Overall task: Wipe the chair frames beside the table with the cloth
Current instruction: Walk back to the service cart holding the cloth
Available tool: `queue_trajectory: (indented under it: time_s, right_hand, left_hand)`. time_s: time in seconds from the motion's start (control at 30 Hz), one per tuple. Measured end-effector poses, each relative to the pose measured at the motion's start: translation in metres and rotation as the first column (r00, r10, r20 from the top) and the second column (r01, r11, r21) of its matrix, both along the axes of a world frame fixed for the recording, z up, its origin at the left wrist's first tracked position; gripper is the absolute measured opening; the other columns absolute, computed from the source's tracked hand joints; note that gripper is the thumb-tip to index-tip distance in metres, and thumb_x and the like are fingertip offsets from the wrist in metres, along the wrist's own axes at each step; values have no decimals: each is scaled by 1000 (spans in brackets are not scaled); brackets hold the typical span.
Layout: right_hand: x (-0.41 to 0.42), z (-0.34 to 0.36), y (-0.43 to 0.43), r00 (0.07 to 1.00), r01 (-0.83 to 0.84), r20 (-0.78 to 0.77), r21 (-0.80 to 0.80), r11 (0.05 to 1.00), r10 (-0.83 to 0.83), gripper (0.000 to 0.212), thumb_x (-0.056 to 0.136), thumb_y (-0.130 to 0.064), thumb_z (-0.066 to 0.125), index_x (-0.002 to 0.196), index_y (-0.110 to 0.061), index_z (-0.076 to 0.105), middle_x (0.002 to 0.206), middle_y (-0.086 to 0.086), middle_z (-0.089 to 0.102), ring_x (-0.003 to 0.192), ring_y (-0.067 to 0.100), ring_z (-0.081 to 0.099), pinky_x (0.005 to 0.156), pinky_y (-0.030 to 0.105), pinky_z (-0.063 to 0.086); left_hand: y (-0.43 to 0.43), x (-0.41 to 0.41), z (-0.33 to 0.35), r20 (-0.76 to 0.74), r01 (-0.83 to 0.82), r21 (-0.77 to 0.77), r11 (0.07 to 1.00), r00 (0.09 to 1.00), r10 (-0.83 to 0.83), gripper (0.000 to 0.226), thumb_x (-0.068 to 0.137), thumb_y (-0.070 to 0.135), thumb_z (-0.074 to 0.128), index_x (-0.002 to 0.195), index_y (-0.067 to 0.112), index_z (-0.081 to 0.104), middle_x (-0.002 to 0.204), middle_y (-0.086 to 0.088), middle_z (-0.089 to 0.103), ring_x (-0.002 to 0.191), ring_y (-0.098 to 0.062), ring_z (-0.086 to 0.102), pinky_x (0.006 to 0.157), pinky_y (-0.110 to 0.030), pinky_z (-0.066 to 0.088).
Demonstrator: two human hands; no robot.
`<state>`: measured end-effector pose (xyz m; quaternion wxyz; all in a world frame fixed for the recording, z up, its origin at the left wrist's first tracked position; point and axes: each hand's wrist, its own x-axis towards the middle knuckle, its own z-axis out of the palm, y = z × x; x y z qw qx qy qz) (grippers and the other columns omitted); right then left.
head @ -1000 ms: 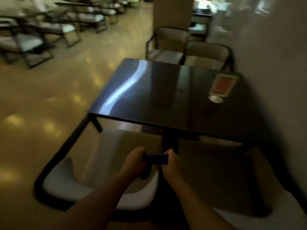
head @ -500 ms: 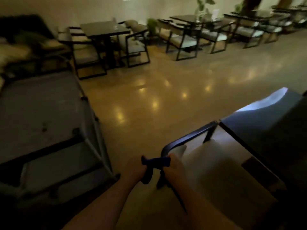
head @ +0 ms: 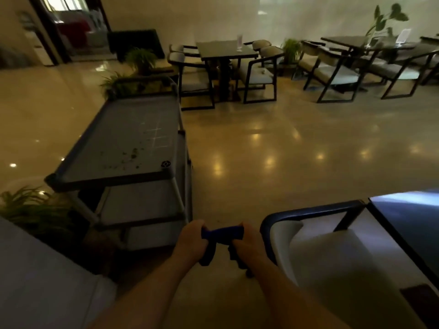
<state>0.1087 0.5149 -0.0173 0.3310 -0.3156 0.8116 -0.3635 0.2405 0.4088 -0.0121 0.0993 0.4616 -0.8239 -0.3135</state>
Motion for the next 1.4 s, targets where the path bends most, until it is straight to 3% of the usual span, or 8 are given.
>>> queue_trajectory:
  time_s: [0.3, 0.4, 0.53, 0.67, 0.83, 0.97, 1.17, 1.4]
  right_hand:
    - [4, 3, -71, 961, -237, 143, -14, 972, 236, 11, 93, -13, 57, 87, -13, 49, 57, 10, 55, 32, 13, 46, 36, 23, 36]
    - [5, 1, -127, 941, -268, 217, 12, 963, 259, 18, 97, -14, 56, 82, -21, 50, 65, 9, 54, 45, 16, 48, 43, 26, 38]
    - [-13, 2, -220, 953, -275, 126, -34, 961, 277, 35, 93, -12, 63, 82, -40, 44, 82, -12, 56, 71, 6, 56, 64, 23, 47]
    - [-32, 19, -328, 929, -359, 111, 33, 933, 354, 33, 98, -6, 53, 66, -9, 44, 51, 8, 50, 38, 14, 47, 40, 23, 37]
    - [-42, 39, -422, 927, -372, 20, -85, 924, 374, 41, 90, -5, 62, 58, -25, 47, 55, 9, 47, 37, 12, 45, 37, 23, 37]
    - [-49, 35, -480, 932, -363, -21, -75, 929, 363, 25, 87, -10, 66, 74, -23, 50, 76, 6, 58, 66, 15, 59, 56, 27, 46]
    - [-71, 10, -565, 856, -503, 153, 21, 864, 495, 18, 87, -10, 69, 89, -16, 52, 91, 10, 60, 81, 24, 63, 62, 30, 51]
    - [-76, -35, -655, 553, -831, 229, 75, 551, 801, 25, 91, -5, 59, 79, -16, 41, 77, 6, 46, 65, 18, 50, 59, 29, 45]
  left_hand:
    - [-50, 26, 6, -72, -195, 57, 979, 977, 199, 4, 79, 3, 53, 81, 6, 55, 83, -10, 59, 72, -24, 54, 61, -36, 43]
    - [-94, 33, 1, -99, -269, 116, 956, 955, 281, 7, 79, 2, 54, 82, 8, 55, 81, -10, 61, 69, -21, 54, 61, -36, 45]
    - [-177, 20, -1, -163, -289, 155, 945, 936, 313, 8, 80, 1, 57, 85, 6, 56, 85, -13, 62, 71, -23, 54, 62, -36, 46]
    - [-267, 4, 7, -232, -334, 155, 930, 902, 363, 12, 83, 1, 59, 80, 9, 50, 79, -10, 57, 68, -22, 50, 57, -32, 41]
    - [-359, -8, 11, -294, -347, 196, 917, 871, 393, 16, 86, 7, 60, 82, 12, 45, 77, -5, 53, 70, -26, 52, 64, -38, 48]
    - [-404, -19, 4, -331, -442, 250, 861, 797, 505, 21, 85, 13, 65, 78, 17, 46, 76, -3, 55, 71, -26, 59, 64, -39, 55]
    - [-445, -31, -20, -294, -578, 379, 723, 665, 686, 27, 86, 11, 65, 73, 20, 44, 80, -8, 56, 75, -30, 61, 67, -45, 57]
    - [-475, -58, -42, -150, -808, 438, 393, 366, 919, 24, 84, 6, 67, 78, 13, 45, 76, -3, 52, 66, -17, 51, 55, -24, 41]
